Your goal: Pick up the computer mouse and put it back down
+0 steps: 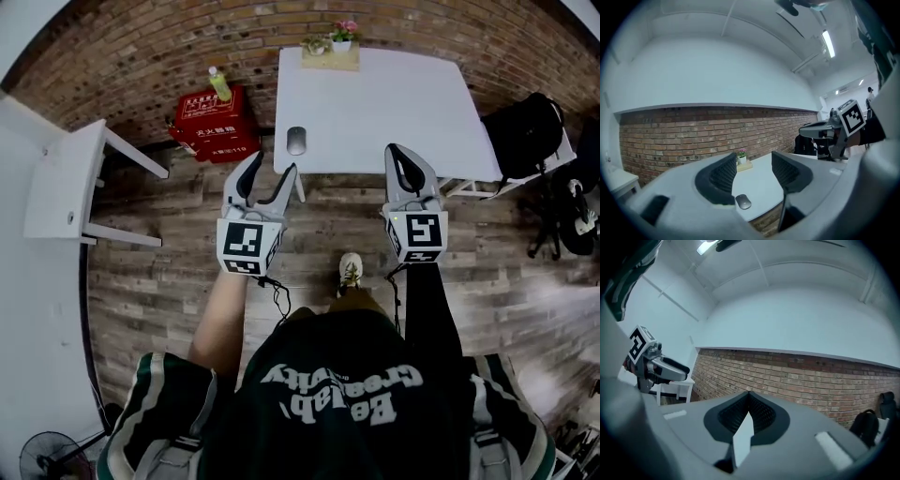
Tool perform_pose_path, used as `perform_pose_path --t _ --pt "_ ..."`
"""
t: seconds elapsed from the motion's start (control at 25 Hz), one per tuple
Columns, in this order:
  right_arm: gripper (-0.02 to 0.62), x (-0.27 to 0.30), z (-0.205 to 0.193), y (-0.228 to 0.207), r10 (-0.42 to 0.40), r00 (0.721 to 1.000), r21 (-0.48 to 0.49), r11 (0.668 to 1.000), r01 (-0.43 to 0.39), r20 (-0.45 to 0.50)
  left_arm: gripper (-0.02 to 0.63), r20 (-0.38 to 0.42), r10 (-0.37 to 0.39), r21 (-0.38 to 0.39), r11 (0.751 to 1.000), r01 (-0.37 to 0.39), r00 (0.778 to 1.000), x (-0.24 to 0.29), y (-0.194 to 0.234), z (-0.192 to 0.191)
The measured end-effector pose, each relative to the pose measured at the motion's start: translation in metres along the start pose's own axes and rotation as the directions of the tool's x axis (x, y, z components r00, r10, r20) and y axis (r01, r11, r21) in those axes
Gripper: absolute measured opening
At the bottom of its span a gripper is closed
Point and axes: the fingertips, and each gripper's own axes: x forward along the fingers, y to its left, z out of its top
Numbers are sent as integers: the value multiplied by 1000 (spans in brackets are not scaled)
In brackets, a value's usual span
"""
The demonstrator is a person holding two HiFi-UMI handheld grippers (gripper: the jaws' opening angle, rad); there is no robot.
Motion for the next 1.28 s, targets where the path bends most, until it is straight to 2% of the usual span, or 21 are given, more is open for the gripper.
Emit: perform_pose_path --t 0.2,0.6,0.88,1.12,1.28 --pt "14 55 -4 -39 68 997 5 998 -69 19 253 -15 57 -20 998 -58 998 56 10 1" --pt "14 133 -17 -84 168 984 14 985 -169 53 279 -50 98 -49 994 -100 994 135 22 0" --pt "14 156 -21 -102 202 976 38 978 -205 78 281 -97 130 -71 988 -137 987 154 26 -10" --pt "14 165 -22 -114 206 974 53 976 -212 95 279 -103 167 -117 977 -179 981 162 30 -10" --pt "14 169 -20 -115 206 973 65 975 -213 107 283 -127 174 -105 977 -188 977 169 33 -15"
